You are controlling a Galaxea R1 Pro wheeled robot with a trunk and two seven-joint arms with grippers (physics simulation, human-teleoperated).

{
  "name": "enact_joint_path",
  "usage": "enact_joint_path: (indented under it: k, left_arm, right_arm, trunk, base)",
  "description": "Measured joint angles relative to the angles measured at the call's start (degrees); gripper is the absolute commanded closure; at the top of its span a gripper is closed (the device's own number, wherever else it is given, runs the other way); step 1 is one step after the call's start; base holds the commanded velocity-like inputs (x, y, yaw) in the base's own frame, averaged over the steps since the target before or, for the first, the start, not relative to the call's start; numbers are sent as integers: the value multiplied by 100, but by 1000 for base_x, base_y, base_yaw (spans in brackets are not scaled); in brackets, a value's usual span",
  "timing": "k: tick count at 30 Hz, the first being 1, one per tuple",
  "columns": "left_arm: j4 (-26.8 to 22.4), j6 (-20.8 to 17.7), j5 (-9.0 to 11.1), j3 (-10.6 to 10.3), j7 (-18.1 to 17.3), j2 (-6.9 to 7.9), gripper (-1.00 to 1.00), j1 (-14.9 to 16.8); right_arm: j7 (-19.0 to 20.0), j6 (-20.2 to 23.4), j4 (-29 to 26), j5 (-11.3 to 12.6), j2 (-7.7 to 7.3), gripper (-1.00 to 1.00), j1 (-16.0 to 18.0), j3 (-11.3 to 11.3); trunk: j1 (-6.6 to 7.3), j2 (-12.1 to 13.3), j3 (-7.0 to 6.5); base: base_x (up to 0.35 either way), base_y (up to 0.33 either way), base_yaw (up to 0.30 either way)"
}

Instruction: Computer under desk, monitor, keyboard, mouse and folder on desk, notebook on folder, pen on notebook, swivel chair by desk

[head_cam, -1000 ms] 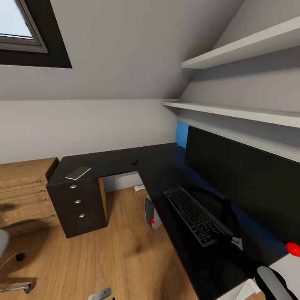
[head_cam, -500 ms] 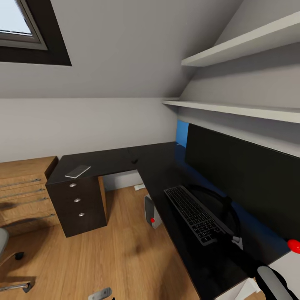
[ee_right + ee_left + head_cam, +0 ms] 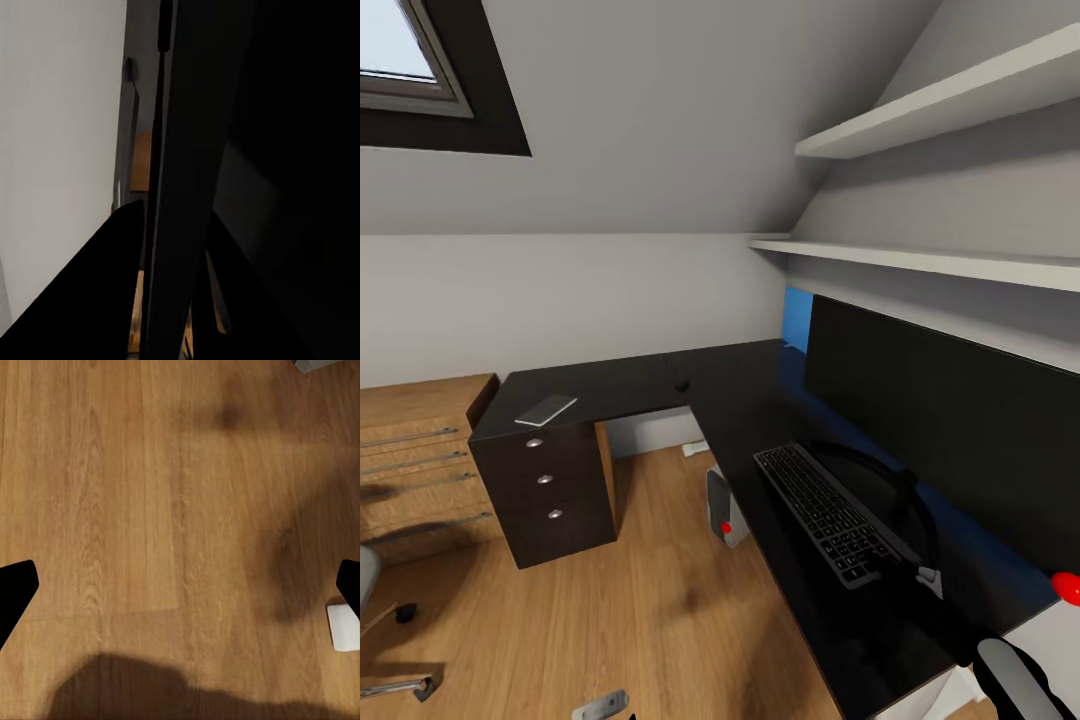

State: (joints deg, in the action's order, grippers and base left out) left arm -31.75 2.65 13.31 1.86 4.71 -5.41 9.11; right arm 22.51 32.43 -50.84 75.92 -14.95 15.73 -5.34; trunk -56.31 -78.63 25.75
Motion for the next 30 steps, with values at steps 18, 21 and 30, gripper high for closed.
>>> enact_joint_path:
  k: [18, 21, 30]
  left_arm:
    - [-1, 0, 1, -8, 0, 7, -100, 0]
    - [0, 0, 1, -9, 0, 8, -100, 0]
    - [0, 0, 1, -10, 0, 9, -100, 0]
  right_arm:
    - [96, -1, 1, -10, 0, 100, 0, 0]
    - [97, -1, 0, -11, 0, 100, 0, 0]
    - [96, -1, 1, -10, 0, 100, 0, 1]
  trunk:
    - [-154, -281, 126]
    - [-154, -281, 126]
    - [-154, -281, 126]
  base:
    - [0, 0, 0]
    - [0, 0, 0]
    - [0, 0, 0]
